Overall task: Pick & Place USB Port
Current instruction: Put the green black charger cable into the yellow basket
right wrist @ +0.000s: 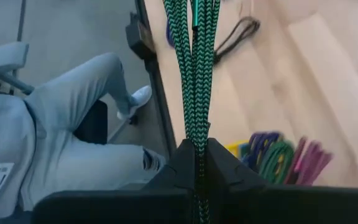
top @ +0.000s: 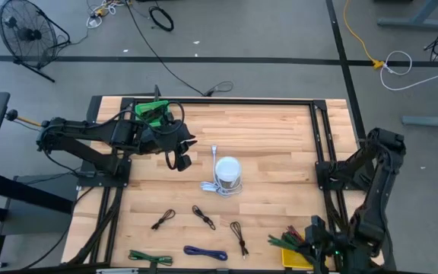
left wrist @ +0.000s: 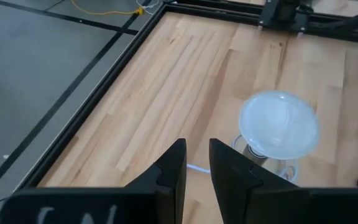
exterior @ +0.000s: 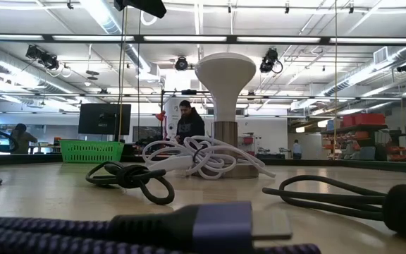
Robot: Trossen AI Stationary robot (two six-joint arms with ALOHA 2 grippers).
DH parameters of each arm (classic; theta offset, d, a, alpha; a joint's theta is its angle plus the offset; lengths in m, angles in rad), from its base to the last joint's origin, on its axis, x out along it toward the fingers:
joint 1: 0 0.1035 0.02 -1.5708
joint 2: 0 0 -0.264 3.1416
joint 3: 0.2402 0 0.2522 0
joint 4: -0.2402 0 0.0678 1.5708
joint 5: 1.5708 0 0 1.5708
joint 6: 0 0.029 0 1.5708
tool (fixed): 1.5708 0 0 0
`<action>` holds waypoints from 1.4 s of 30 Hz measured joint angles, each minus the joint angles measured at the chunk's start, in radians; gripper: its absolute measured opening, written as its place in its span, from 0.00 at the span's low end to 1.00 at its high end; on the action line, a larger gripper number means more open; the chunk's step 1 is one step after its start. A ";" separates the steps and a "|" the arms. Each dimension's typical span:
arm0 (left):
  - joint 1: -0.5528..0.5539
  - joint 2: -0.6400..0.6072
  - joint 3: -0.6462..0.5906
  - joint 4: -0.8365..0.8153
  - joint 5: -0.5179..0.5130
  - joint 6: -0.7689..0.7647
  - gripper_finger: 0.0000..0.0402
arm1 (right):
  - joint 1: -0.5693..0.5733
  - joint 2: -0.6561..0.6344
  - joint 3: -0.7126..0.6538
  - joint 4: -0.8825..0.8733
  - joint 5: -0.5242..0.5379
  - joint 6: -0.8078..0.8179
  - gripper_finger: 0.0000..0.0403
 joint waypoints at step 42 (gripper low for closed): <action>-0.108 0.000 0.000 0.001 0.041 -0.263 0.19 | 0.136 0.254 0.000 -0.026 -0.021 0.253 0.07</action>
